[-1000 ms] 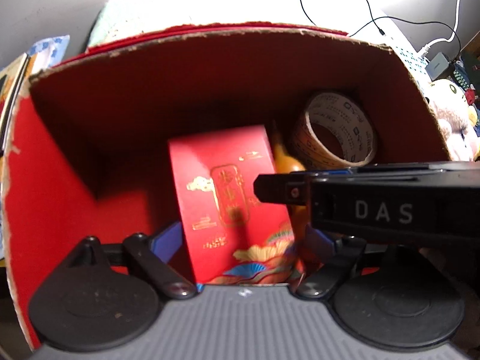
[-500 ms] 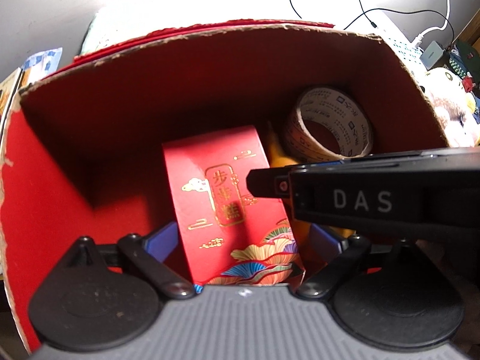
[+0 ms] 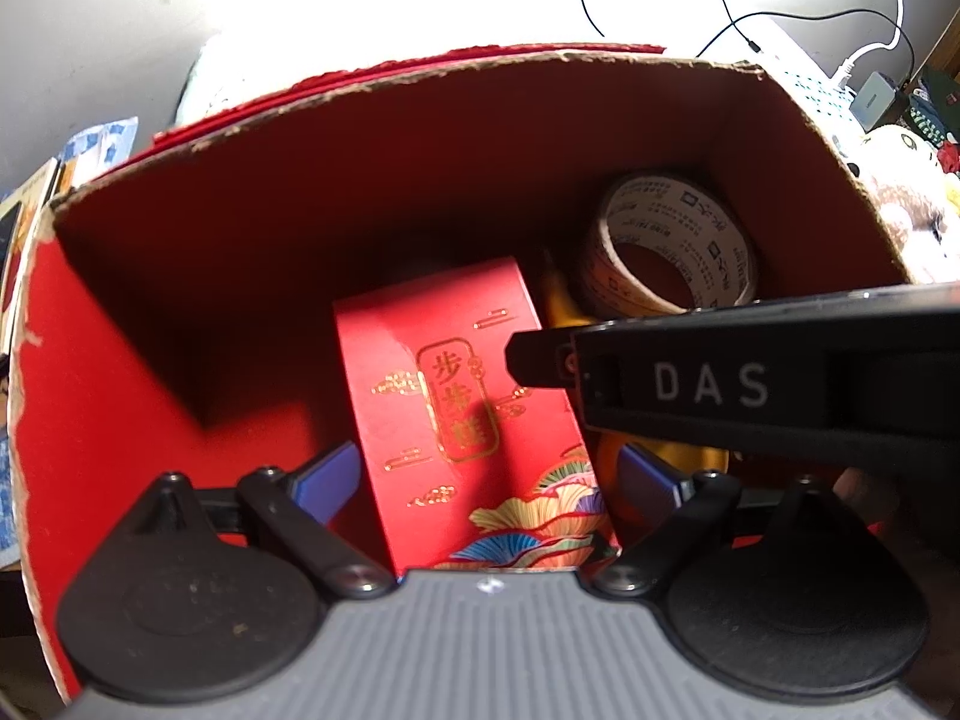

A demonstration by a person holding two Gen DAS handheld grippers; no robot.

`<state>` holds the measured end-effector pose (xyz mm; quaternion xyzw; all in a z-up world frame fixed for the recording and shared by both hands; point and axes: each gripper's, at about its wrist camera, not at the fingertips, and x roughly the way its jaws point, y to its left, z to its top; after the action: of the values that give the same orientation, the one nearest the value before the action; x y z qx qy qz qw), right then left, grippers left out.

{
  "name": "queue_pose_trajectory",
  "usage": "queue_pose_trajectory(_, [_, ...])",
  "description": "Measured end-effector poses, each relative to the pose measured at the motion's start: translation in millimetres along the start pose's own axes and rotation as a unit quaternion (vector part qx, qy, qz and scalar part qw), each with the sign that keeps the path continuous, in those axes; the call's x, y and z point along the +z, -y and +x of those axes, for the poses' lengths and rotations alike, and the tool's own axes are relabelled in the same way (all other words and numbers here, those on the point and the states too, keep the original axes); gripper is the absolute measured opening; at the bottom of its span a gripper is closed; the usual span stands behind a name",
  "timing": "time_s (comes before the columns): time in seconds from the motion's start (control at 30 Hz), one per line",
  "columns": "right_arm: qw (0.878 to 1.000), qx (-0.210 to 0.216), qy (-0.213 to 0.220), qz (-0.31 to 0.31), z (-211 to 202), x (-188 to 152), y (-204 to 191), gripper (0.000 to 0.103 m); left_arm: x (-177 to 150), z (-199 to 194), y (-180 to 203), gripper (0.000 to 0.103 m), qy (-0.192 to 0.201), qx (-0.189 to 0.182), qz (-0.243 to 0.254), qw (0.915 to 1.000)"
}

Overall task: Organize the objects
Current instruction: 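Lower the gift box upright beside the tape roll with the right gripper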

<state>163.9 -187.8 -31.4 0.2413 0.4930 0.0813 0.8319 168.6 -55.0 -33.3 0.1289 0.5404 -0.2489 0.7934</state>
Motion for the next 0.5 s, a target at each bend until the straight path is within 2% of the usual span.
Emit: queue_pose_trajectory(0.5, [1.000,0.003,0.012,-0.010,0.4,-0.9,-2.2,0.029,0.7,-1.8,2.4,0.093,0.018,0.020,0.004,0.9996])
